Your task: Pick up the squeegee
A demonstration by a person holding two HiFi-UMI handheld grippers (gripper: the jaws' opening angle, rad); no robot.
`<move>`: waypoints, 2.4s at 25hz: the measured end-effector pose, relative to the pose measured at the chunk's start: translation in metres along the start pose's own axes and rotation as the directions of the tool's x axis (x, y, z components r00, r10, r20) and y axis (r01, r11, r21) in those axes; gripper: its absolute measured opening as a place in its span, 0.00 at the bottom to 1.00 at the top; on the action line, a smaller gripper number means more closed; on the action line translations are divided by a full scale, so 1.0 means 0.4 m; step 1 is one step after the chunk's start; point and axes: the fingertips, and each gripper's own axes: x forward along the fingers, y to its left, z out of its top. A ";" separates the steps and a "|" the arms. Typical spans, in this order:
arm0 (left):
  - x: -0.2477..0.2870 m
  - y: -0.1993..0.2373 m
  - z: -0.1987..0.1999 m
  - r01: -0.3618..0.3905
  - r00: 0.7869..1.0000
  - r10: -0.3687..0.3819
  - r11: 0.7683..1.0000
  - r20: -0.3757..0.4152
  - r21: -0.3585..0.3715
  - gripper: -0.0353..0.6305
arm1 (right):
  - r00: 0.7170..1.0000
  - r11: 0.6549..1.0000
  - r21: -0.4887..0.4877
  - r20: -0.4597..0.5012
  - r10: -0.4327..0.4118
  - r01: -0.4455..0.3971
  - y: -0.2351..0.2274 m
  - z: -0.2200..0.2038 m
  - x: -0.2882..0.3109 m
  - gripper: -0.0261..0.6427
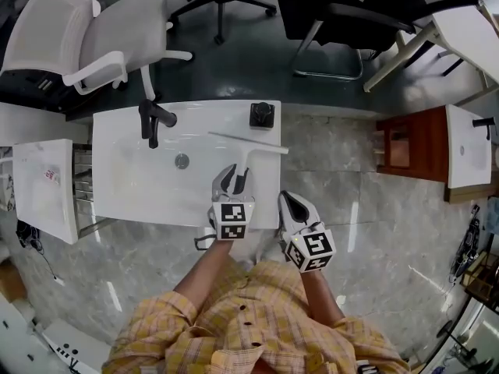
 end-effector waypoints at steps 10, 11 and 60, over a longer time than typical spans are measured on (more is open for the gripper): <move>0.067 0.015 -0.007 -0.005 1.000 0.005 1.000 -0.015 -0.012 0.25 | 1.000 1.000 -0.003 -0.011 -0.018 0.018 -0.003 -0.014 -0.005 0.04; 0.074 0.016 -0.010 -0.008 1.000 0.008 1.000 -0.023 -0.013 0.25 | 1.000 1.000 -0.003 -0.014 -0.018 0.018 -0.002 -0.019 -0.007 0.04; -0.084 -0.060 0.126 -0.054 0.997 0.059 0.994 0.055 -0.096 0.18 | 0.991 0.996 -0.087 0.135 0.019 -0.007 0.020 0.159 -0.172 0.04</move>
